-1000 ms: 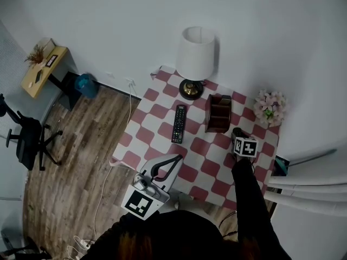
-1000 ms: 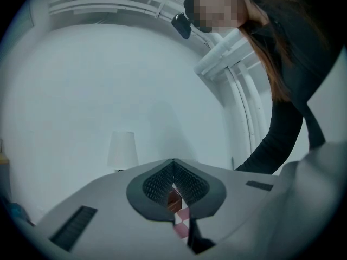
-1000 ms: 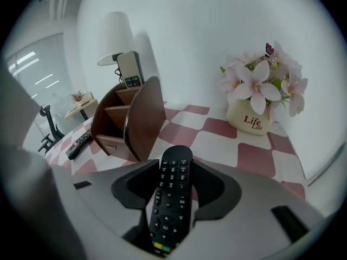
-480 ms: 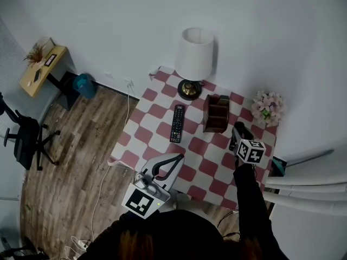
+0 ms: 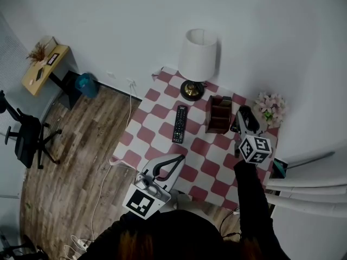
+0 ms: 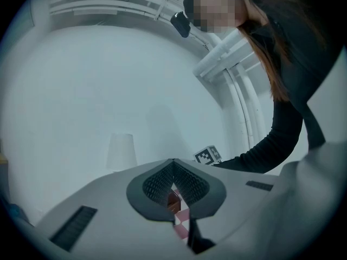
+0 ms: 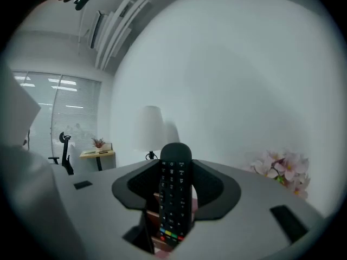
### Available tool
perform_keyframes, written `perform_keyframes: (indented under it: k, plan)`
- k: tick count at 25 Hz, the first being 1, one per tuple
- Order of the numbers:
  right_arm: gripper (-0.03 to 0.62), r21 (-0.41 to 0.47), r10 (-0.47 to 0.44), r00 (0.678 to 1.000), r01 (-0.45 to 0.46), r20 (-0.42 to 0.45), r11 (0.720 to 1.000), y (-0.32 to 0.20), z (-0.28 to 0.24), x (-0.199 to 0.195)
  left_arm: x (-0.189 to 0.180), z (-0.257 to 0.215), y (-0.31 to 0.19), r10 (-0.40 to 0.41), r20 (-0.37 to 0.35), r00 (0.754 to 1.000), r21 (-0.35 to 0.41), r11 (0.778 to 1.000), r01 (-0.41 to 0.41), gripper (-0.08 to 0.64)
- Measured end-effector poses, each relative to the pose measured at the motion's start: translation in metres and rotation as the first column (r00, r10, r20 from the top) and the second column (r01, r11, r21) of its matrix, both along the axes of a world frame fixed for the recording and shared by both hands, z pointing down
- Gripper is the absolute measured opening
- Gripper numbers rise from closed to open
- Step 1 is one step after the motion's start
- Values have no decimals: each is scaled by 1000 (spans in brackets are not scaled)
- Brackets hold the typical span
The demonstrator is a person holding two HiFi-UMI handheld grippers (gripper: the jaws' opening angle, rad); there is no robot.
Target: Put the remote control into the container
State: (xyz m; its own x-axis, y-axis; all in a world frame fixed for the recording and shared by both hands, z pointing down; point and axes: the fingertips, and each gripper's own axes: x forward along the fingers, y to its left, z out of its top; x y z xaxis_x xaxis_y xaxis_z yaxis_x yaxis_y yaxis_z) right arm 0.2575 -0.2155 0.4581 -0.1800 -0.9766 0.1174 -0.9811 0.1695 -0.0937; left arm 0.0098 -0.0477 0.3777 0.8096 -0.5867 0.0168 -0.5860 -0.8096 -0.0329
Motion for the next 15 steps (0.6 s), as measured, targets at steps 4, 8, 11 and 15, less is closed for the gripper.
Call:
perform_keyframes:
  k: [4, 8, 11, 15]
  plan:
    - [191, 116, -27, 1000, 26, 13, 993, -12, -25, -17, -7, -1, -1, -13, 2, 1000, 6, 1000, 13, 2]
    - [190, 207, -67, 998, 69, -16, 976, -27, -36, -35, -13, 2, -2, -27, 15, 1000, 1, 1000, 27, 2]
    - [191, 230, -87, 996, 89, -20, 969, -39, -32, -47, -19, 4, -3, -46, 10, 999, -11, 999, 46, 2]
    - [192, 217, -86, 996, 90, -30, 972, -53, -15, -55, -26, 6, -5, -64, 17, 998, -16, 998, 64, 2]
